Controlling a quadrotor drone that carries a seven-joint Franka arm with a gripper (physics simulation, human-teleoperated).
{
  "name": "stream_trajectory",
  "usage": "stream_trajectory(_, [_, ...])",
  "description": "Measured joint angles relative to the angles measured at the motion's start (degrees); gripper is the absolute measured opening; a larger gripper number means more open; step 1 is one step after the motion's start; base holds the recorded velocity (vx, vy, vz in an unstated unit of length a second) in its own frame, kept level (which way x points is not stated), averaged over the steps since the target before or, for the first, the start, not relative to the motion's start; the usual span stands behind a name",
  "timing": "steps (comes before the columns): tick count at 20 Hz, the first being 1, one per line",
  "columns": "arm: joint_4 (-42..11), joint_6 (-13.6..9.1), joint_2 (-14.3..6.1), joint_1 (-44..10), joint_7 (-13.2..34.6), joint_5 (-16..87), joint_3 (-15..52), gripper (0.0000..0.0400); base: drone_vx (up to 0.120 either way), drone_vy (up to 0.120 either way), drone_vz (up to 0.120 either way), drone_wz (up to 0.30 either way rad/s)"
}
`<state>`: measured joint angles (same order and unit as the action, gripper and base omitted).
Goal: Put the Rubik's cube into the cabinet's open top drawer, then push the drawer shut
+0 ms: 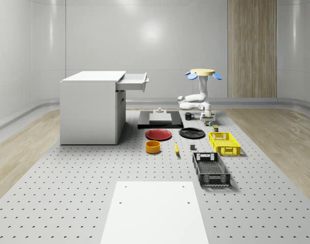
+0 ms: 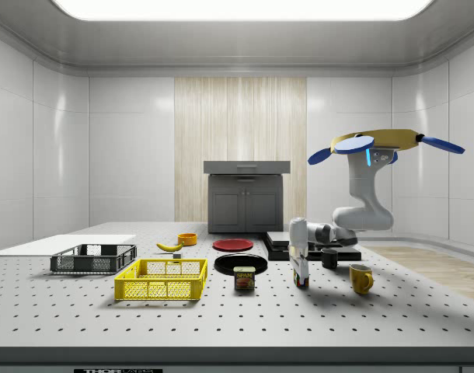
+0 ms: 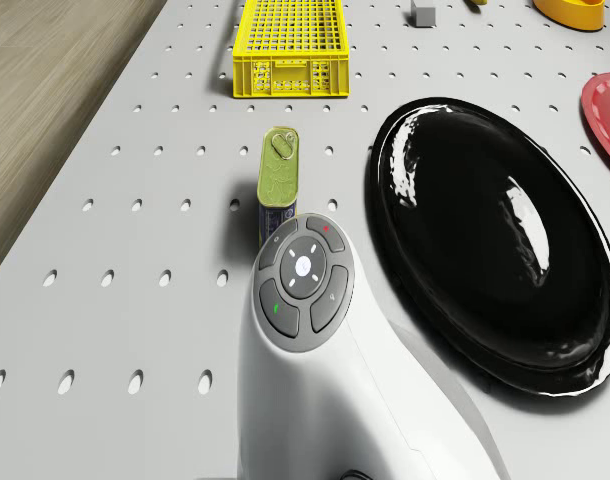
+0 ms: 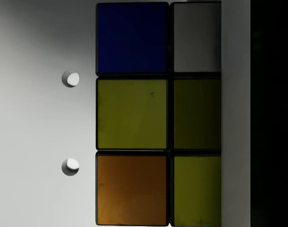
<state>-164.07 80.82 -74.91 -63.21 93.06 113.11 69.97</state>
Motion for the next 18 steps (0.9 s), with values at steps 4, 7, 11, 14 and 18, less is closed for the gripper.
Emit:
stream_trajectory(4, [0.2,0.8,-0.7,-0.2,0.1,0.2,-0.4,0.034,0.0,0.0,0.0,0.0])
stream_trajectory(7, [0.2,1.1,-1.1,-0.4,0.3,-0.2,-0.1,0.0332,0.0,0.0,0.0,0.0])
stream_trajectory(11, [-0.3,0.5,-1.2,-0.7,0.8,-2.6,2.4,0.0328,0.0,0.0,0.0,0.0])
stream_trajectory(14, [-0.7,-0.1,-1.4,-1.0,1.3,-4.9,4.7,0.0326,0.0,0.0,0.12,0.0])
stream_trajectory(18, [-0.9,-0.2,-1.8,-1.4,1.7,-6.9,6.7,0.0325,0.12,-0.12,0.12,0.0])
